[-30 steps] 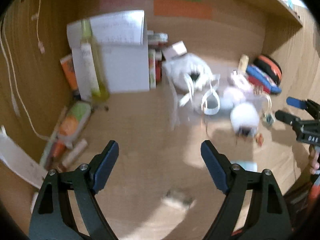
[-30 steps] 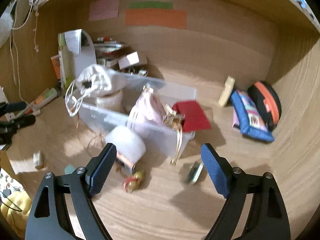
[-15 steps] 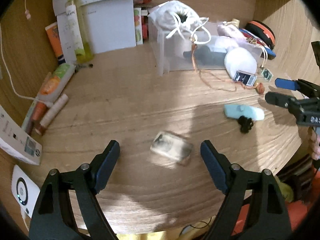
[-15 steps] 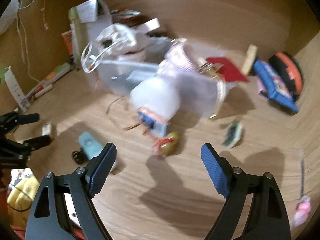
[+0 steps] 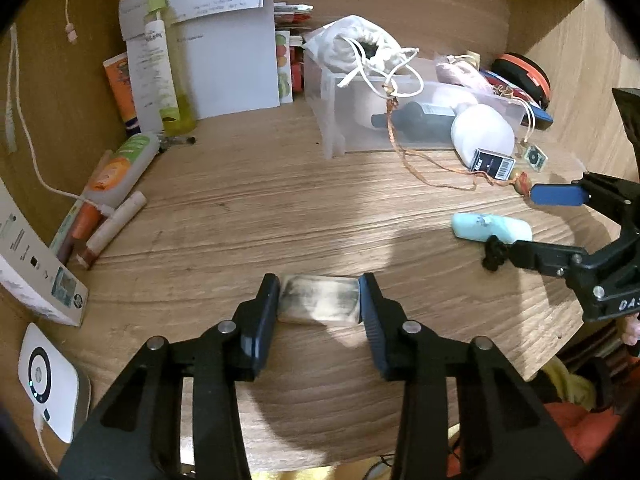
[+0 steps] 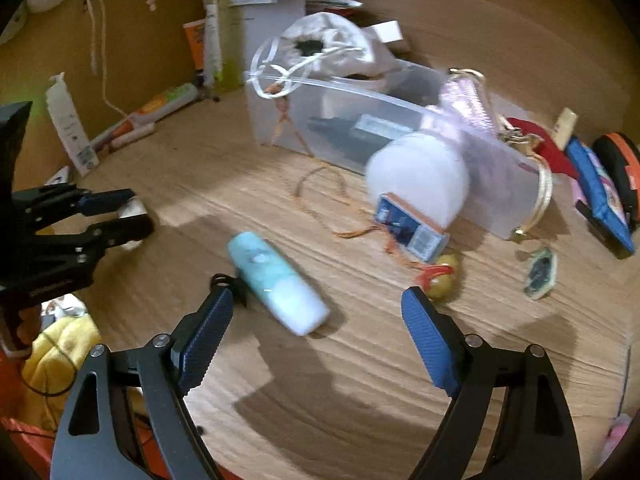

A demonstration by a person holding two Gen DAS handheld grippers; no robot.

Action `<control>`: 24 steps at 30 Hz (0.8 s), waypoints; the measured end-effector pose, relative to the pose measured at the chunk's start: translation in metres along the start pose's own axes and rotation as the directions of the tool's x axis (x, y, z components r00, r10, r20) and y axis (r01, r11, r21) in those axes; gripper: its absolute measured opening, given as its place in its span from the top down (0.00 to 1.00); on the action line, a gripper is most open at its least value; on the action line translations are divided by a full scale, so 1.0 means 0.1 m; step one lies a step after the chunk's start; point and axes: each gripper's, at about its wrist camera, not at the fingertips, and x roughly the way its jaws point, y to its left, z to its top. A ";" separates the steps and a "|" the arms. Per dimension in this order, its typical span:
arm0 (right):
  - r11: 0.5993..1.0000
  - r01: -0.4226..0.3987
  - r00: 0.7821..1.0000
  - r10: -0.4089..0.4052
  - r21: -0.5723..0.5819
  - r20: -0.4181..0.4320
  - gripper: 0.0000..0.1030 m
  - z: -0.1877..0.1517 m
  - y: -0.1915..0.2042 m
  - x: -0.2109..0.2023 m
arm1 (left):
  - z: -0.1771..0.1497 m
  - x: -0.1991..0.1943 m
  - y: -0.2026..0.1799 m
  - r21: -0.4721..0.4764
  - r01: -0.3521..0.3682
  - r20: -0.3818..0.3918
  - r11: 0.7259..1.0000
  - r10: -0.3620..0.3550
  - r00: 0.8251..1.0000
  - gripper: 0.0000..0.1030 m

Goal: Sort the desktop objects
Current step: 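Grasp the light teal bottle with the right gripper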

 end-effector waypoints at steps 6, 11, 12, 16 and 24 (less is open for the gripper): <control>0.997 -0.013 1.000 0.013 -0.074 -0.003 0.18 0.06 0.22 0.07 | 0.02 0.00 0.07 -0.042 0.022 0.004 0.999 -0.021 1.000 0.61; 0.994 -0.008 1.000 0.006 -0.107 -0.017 0.25 0.09 0.29 0.18 | 0.03 0.01 0.13 -0.061 0.002 0.003 0.998 -0.002 1.000 0.61; 0.994 -0.019 1.000 0.017 -0.104 -0.019 0.32 0.09 0.28 0.18 | 0.04 0.01 0.15 -0.072 0.004 0.003 0.997 -0.004 1.000 0.61; 0.996 -0.058 0.998 0.056 -0.075 -0.026 0.51 0.08 0.19 0.16 | 0.10 0.04 0.23 -0.109 0.009 0.003 0.994 -0.009 1.000 0.61; 0.999 -0.042 0.999 0.042 -0.026 -0.020 0.65 0.04 0.05 0.12 | 0.31 -0.02 0.15 -0.117 0.043 0.051 0.992 -0.037 0.998 0.61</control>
